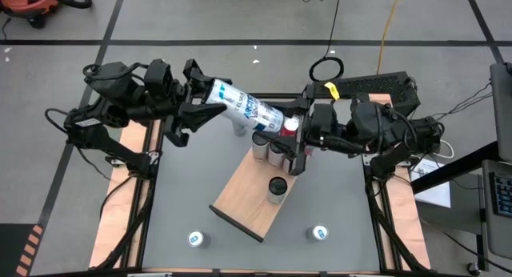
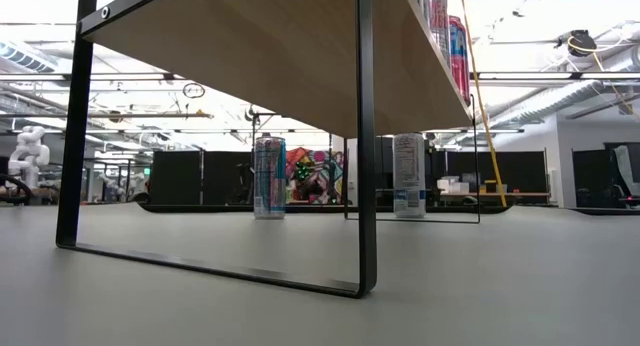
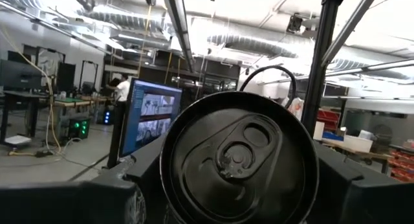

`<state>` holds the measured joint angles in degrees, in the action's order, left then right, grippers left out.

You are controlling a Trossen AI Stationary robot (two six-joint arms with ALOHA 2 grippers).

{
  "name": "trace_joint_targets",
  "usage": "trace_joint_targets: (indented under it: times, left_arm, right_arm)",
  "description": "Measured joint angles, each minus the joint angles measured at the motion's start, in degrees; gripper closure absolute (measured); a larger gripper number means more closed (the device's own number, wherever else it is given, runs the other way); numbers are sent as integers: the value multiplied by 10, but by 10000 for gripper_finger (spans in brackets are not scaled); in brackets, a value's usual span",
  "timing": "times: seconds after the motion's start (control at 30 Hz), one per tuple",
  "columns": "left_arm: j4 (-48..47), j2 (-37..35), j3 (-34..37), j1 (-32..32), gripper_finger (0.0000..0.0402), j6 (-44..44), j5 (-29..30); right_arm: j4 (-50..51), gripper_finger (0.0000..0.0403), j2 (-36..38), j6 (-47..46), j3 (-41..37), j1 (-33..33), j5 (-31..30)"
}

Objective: Place canned beverage on shelf
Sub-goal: Put the white blue soda can on the shelf aligned with the other white blue soda cans

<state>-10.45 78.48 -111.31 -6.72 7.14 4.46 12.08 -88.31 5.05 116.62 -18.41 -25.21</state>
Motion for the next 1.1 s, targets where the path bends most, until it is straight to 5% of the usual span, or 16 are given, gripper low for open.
trace_joint_targets:
  times: [0.4, 1.1]
  left_arm:
    - [13, -22, -6, 0, 152, -26, -5]
    - [-210, -49, -3, 0, 152, -45, -115]
  right_arm:
    - [14, 56, 7, -43, 1, -5, 0]
    - [200, 51, 58, -223, 1, -5, -1]
